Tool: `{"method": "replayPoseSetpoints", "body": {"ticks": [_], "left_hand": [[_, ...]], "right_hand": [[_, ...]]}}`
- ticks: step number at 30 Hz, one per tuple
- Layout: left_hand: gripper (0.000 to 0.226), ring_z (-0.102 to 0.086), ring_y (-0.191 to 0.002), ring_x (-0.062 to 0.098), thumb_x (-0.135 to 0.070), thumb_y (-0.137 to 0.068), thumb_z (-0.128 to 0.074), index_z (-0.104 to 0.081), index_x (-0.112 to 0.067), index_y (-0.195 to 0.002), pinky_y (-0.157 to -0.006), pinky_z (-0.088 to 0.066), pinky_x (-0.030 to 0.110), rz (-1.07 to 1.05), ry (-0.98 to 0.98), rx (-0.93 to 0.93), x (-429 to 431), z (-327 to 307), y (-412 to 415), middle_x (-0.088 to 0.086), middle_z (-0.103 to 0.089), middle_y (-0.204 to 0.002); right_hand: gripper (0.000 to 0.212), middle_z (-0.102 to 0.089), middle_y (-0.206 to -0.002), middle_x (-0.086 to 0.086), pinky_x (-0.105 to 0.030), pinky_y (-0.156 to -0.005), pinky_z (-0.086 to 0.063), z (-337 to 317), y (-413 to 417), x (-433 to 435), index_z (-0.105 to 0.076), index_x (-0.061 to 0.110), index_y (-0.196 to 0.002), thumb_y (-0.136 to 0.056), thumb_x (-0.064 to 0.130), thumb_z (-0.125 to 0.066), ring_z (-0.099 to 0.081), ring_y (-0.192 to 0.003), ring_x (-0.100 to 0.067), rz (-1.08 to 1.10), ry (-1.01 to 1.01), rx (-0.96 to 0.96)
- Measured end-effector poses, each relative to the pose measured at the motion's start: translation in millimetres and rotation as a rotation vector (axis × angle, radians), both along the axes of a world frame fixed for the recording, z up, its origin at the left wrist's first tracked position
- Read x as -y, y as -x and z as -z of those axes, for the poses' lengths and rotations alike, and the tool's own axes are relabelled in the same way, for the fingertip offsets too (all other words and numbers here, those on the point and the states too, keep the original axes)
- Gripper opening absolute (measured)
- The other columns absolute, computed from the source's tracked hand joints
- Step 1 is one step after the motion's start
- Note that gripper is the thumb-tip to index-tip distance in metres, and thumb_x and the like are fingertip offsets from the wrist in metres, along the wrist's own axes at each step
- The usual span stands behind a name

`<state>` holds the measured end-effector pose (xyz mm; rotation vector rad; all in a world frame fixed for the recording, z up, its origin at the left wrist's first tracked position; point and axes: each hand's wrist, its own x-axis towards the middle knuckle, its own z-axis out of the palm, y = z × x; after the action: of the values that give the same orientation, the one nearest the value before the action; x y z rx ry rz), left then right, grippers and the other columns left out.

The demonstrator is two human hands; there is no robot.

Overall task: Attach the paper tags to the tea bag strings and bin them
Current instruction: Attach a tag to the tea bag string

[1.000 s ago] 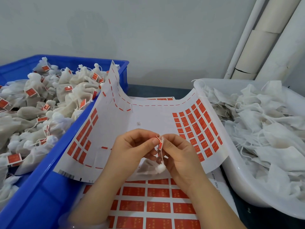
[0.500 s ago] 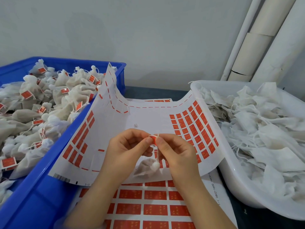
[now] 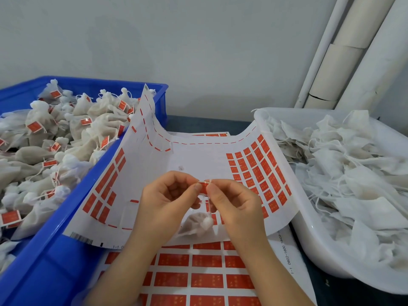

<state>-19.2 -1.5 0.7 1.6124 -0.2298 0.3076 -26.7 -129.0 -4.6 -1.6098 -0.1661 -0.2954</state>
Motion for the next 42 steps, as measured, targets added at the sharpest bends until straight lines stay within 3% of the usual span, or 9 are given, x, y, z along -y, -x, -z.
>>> {"method": "replayPoseSetpoints", "body": {"ticks": [4, 11, 19, 27, 30, 33, 36, 42], "left_hand": [[0.009, -0.067, -0.061, 0.016, -0.008, -0.079, -0.065, -0.066, -0.017, -0.079, -0.055, -0.052, 0.014, 0.013, -0.014, -0.001, -1.1, 0.4, -0.6, -0.005, -0.069, -0.068], [0.016, -0.067, -0.063, 0.015, -0.002, -0.082, -0.063, -0.065, -0.017, -0.079, -0.058, -0.053, 0.016, 0.046, -0.072, 0.012, -1.0, 3.7, -0.7, -0.002, -0.069, -0.071], [0.005, -0.067, -0.064, 0.016, -0.016, -0.077, -0.063, -0.065, -0.017, -0.081, -0.058, -0.053, 0.017, 0.083, -0.049, 0.022, -0.7, 3.3, -0.8, -0.004, -0.069, -0.071], [0.011, -0.067, -0.063, 0.016, -0.005, -0.083, -0.061, -0.063, -0.015, -0.083, -0.059, -0.054, 0.018, 0.112, -0.084, 0.008, -0.6, 7.4, -2.1, -0.003, -0.068, -0.07], [0.004, -0.067, -0.06, 0.017, -0.01, -0.08, -0.062, -0.065, -0.013, -0.082, -0.057, -0.053, 0.018, 0.104, -0.032, -0.021, -2.0, 6.1, -3.0, 0.0, -0.069, -0.069], [0.014, -0.067, -0.059, 0.02, -0.023, -0.07, -0.064, -0.068, -0.013, -0.079, -0.057, -0.054, 0.02, 0.087, 0.096, -0.095, -4.9, 3.3, -3.7, 0.005, -0.07, -0.069], [0.019, -0.067, -0.06, 0.021, -0.027, -0.066, -0.064, -0.069, -0.014, -0.078, -0.057, -0.055, 0.021, 0.094, 0.154, -0.143, -6.1, 2.6, -4.3, 0.006, -0.07, -0.07], [0.019, -0.069, -0.063, 0.022, -0.026, -0.068, -0.063, -0.069, -0.012, -0.081, -0.059, -0.056, 0.023, 0.104, 0.158, -0.162, -5.9, 3.7, -4.8, 0.007, -0.071, -0.072]], "right_hand": [[0.007, -0.067, -0.079, 0.022, -0.007, -0.062, -0.049, 2.5, -2.3, 1.5, -0.064, 0.035, -0.081, -0.076, 0.031, -0.068, -0.063, -0.08, 0.003, 0.022, 0.035, -0.019], [0.013, -0.065, -0.075, 0.015, -0.011, -0.064, -0.051, 4.1, -1.7, 1.1, -0.064, 0.027, -0.078, -0.083, 0.016, -0.066, -0.063, -0.075, -0.004, 0.008, 0.103, 0.035], [0.005, -0.068, -0.079, 0.017, -0.014, -0.067, -0.053, 1.2, -1.4, 4.8, -0.067, 0.029, -0.085, -0.082, 0.025, -0.066, -0.065, -0.08, -0.004, -0.02, 0.083, 0.031], [0.017, -0.067, -0.075, 0.018, -0.012, -0.065, -0.051, 2.7, -1.5, 4.3, -0.065, 0.032, -0.078, -0.084, 0.017, -0.066, -0.064, -0.076, -0.003, 0.008, 0.171, 0.127], [0.005, -0.067, -0.076, 0.021, -0.011, -0.065, -0.051, 1.5, -1.3, 3.4, -0.066, 0.034, -0.081, -0.082, 0.03, -0.064, -0.064, -0.079, -0.001, -0.001, 0.114, 0.054], [0.015, -0.068, -0.081, 0.022, -0.008, -0.065, -0.05, 0.8, -0.8, 3.5, -0.064, 0.038, -0.085, -0.077, 0.044, -0.053, -0.064, -0.083, 0.003, -0.065, 0.033, -0.028], [0.012, -0.069, -0.087, 0.02, -0.012, -0.071, -0.052, 2.2, -1.4, 3.3, -0.063, 0.041, -0.09, -0.084, 0.032, -0.058, -0.064, -0.088, 0.003, -0.078, 0.002, -0.062], [0.019, -0.069, -0.085, 0.023, -0.01, -0.066, -0.051, 3.3, -2.4, 3.6, -0.064, 0.041, -0.087, -0.085, 0.022, -0.062, -0.065, -0.085, 0.002, -0.046, -0.019, -0.033]]}}
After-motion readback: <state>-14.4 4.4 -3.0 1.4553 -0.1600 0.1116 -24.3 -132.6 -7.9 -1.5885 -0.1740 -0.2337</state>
